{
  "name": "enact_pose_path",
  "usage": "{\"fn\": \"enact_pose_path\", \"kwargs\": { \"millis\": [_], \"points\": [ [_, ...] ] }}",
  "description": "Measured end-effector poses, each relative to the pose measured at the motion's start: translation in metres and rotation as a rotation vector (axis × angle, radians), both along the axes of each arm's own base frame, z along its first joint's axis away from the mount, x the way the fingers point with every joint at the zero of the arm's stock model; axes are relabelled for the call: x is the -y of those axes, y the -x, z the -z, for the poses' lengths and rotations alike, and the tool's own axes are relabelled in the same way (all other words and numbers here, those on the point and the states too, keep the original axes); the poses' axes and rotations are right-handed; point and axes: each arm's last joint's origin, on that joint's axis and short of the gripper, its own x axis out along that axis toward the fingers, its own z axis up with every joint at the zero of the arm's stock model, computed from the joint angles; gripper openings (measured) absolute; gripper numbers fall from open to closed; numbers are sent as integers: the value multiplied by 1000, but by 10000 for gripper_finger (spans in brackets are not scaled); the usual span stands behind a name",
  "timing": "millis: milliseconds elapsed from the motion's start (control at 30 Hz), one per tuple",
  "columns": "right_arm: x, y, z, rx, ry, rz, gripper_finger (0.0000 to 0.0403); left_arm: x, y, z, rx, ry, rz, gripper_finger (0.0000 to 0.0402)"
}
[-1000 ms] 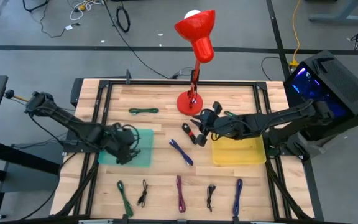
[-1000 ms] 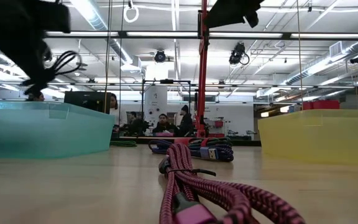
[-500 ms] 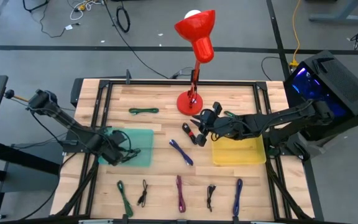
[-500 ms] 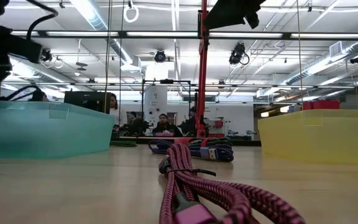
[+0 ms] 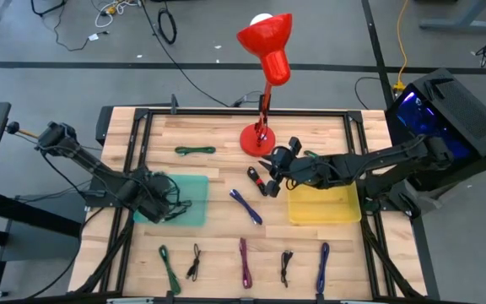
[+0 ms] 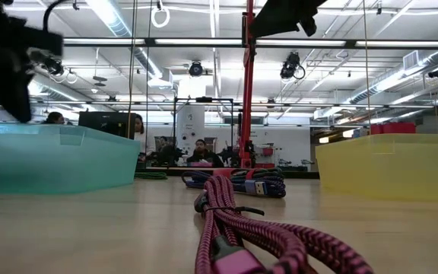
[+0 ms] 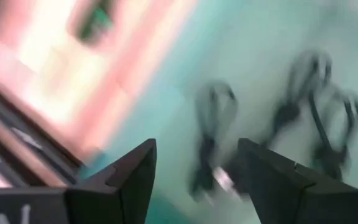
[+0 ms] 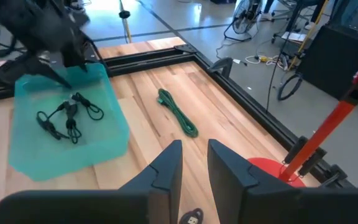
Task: Pick & Place USB Port
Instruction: Put the green cable into the yellow bin
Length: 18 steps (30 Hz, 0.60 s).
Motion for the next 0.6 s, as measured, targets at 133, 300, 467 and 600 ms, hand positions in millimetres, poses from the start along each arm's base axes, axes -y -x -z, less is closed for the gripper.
{"fn": "enact_pose_path", "kwargs": {
  "millis": [133,300,467,600],
  "points": [
    [3,0,0,3,-5,13,78,-9,-6,-28,58,-201,32,232],
    [3,0,0,2,-6,11,78,-30,-16,-48,7,-317,32,233],
    [3,-2,-2,30,-11,11,78,-61,-30,-49,-78,-335,11,233],
    [2,-3,-3,44,-27,-16,78,-88,-42,-50,-92,-322,24,233]
  ]
}}
